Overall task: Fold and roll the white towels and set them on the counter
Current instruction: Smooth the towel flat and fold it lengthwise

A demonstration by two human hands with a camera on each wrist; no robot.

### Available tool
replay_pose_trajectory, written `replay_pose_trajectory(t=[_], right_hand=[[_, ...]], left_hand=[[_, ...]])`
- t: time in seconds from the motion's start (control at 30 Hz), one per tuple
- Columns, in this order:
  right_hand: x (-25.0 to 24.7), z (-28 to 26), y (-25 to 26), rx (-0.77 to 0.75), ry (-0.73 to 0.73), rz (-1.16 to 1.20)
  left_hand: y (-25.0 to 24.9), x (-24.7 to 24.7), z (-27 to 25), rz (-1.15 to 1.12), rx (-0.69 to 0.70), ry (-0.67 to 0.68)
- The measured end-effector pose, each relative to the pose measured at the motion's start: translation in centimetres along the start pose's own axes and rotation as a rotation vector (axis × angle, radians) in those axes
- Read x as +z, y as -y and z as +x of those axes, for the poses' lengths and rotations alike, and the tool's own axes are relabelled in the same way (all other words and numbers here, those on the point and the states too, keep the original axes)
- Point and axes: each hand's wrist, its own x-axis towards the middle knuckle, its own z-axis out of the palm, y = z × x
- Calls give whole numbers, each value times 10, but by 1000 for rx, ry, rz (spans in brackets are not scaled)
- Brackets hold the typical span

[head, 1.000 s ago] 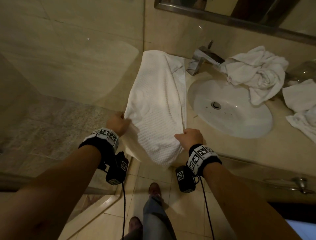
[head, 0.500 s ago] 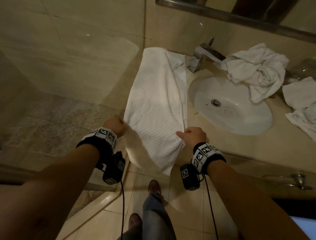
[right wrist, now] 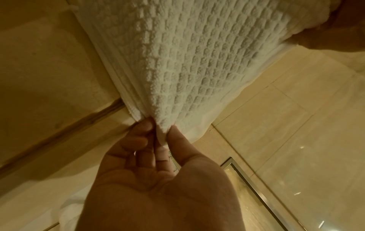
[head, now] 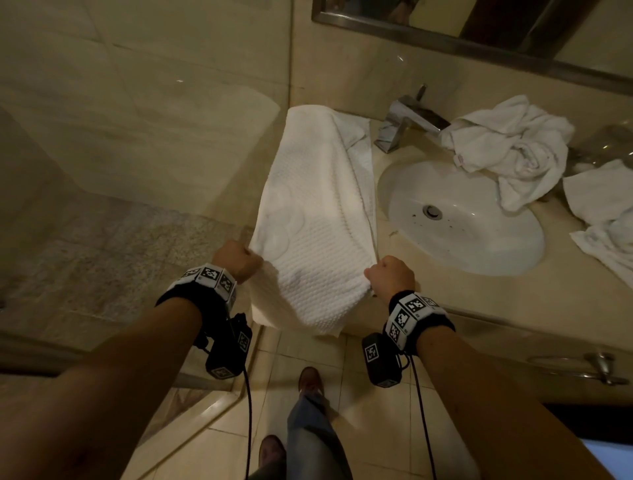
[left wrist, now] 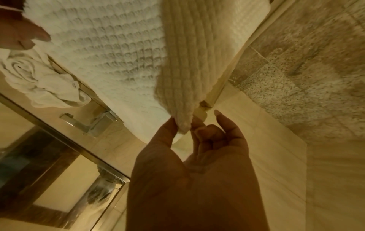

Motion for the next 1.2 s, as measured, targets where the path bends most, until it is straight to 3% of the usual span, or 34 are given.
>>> replay_pose_trajectory(t=[0.1, 0.27, 0.4, 0.57, 0.7, 0.87, 1.0, 1.2], right_hand=[[0, 0, 0, 1, -4, 0], [1, 0, -1, -8, 6, -48], [1, -6, -7, -26, 29, -58], [-2, -10, -13, -61, 24, -52], [-3, -7, -10, 1, 24, 47], [-6, -7, -11, -24, 26, 89], [-9, -8, -12, -21, 24, 45], [-16, -2, -7, -11, 65, 66]], left_hand=[[-1, -4, -1, 62, 8, 71], [-8, 1, -7, 147, 125, -37], [0, 8, -8, 260, 177, -27], [4, 3, -11, 391, 121, -8], [0, -1, -4, 262, 51, 25], [-1, -1, 1, 128, 8, -56], [-8, 2, 3, 181, -4, -122], [-25, -2, 7, 291, -33, -72]])
